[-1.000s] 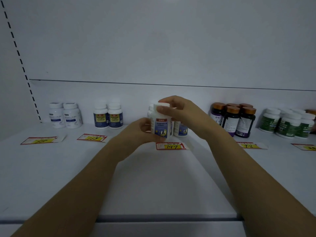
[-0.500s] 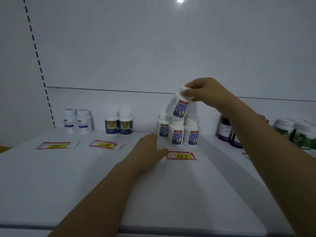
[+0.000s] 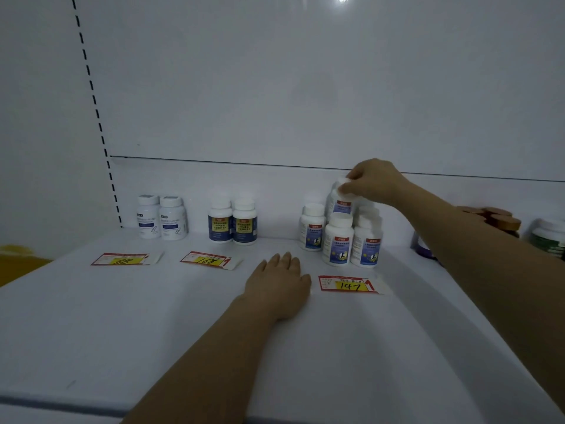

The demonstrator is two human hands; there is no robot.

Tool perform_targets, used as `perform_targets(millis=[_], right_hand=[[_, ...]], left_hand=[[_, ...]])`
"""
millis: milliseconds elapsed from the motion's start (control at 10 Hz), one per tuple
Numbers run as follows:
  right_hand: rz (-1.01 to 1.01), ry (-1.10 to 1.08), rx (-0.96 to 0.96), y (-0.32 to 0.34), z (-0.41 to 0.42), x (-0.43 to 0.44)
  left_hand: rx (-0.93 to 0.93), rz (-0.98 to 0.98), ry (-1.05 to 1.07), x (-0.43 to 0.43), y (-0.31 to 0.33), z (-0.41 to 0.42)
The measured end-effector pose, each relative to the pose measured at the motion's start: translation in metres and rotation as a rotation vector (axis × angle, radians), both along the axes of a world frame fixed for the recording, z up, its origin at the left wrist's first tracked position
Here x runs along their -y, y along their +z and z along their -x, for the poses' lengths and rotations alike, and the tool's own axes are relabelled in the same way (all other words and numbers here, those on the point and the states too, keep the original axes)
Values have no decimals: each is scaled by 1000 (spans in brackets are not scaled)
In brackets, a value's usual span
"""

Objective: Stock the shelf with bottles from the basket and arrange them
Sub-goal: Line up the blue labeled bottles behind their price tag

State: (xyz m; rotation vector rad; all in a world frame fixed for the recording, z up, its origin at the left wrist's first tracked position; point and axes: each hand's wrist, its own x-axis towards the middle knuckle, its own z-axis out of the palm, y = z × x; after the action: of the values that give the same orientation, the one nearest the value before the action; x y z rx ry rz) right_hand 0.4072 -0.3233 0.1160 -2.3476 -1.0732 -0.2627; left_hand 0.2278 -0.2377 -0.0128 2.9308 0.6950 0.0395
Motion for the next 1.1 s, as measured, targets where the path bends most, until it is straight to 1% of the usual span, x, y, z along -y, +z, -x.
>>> perform_targets(millis=[200, 400, 500, 600, 700, 800, 900, 1000, 1100], right_hand=[[82, 6, -49, -23, -10, -3], [134, 17, -80, -29, -13, -5], [104, -2, -62, -24, -12, 1], [105, -40, 13, -15, -10, 9], [255, -90, -5, -15, -11, 11], [318, -131, -80, -17, -17, 8], [270, -147, -119, -20, -21, 4], [209, -153, -51, -25, -26, 5], [93, -132, 34, -21, -26, 10]], left_hand=[[-11, 13, 5, 1, 1, 1], [-5, 10, 2, 0, 2, 1], [-9, 9, 2, 1, 2, 1], [-14, 10, 8, 1, 2, 2], [-23, 5, 7, 1, 2, 2], [-31, 5, 10, 3, 2, 2], [-31, 7, 11, 3, 2, 2], [-31, 12, 9, 3, 3, 2], [-38, 17, 6, 3, 3, 3]])
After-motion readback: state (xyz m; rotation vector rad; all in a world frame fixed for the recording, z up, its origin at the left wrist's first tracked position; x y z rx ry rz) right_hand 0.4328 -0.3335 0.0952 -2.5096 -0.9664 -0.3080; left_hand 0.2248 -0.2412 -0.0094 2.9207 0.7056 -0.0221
